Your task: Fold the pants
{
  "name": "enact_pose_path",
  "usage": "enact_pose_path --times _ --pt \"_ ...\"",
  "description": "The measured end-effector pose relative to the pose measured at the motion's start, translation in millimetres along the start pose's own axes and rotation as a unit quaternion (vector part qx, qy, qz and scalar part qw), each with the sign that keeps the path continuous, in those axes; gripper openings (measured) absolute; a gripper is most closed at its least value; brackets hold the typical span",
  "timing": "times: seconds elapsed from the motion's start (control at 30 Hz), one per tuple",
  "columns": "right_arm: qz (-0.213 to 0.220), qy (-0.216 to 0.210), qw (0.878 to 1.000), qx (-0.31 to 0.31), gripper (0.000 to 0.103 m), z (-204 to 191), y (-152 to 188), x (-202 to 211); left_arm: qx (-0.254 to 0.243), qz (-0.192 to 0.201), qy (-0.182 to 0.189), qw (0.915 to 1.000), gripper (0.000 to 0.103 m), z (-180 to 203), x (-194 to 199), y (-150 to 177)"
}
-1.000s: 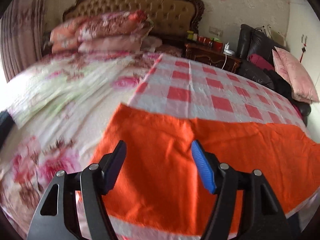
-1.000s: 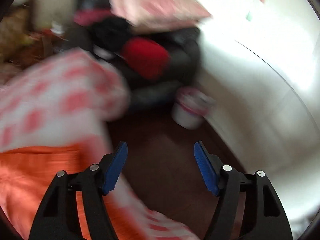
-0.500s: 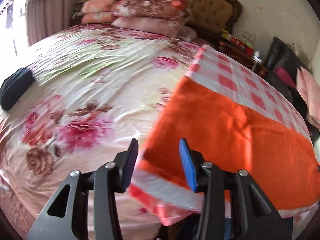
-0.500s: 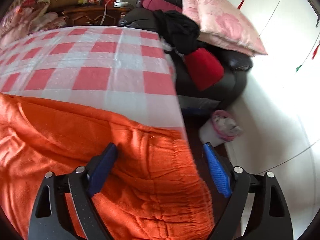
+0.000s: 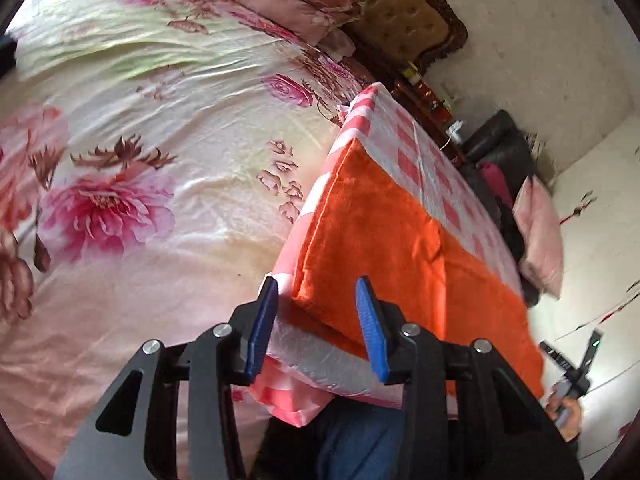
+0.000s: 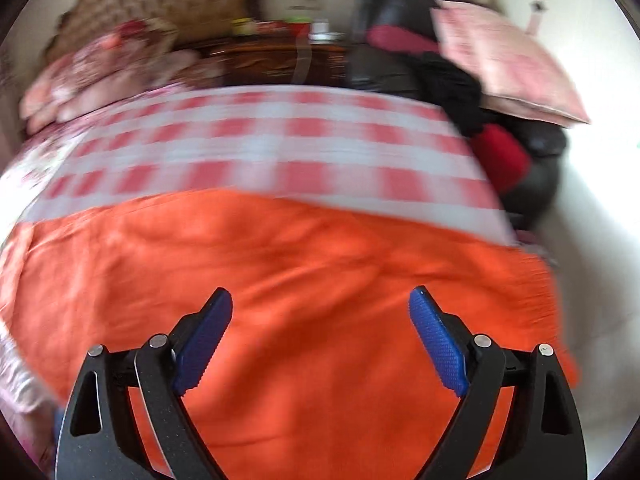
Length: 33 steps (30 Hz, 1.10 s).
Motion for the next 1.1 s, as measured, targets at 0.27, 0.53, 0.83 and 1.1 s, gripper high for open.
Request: enact_pose_path --times 0.27,0.53,0.83,1.1 --pt "-0.059 -0.117 0.986 0.102 0.088 -170 20 -35 -0.144 0.024 -0.1 0.9842 0.011 21 4 12" --pt "-0.06 -0.168 0.963 0.201 0.088 -312 23 -67 -0.095 0.026 -0.072 0.9925 0.009 -4 4 -1" --pt "-0.094 -0.147 0.966 0.191 0.089 -311 45 -95 0.156 -0.011 0.1 0.9826 0.056 -70 -9 17" --pt "-0.094 -0.129 0.969 0.189 0.092 -313 45 -94 0.086 -0.017 0.086 0.9924 0.03 -35 -12 5"
Point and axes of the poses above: each gripper's, at about its wrist camera, not at the fingertips, and x roughly against the way its jaws point, z to its right, y to its underside, the point moved 6 cm from there along -x, roughly the way its jaws point, and after that the axes turned 13 degrees about -y, right-handed, at the moved point
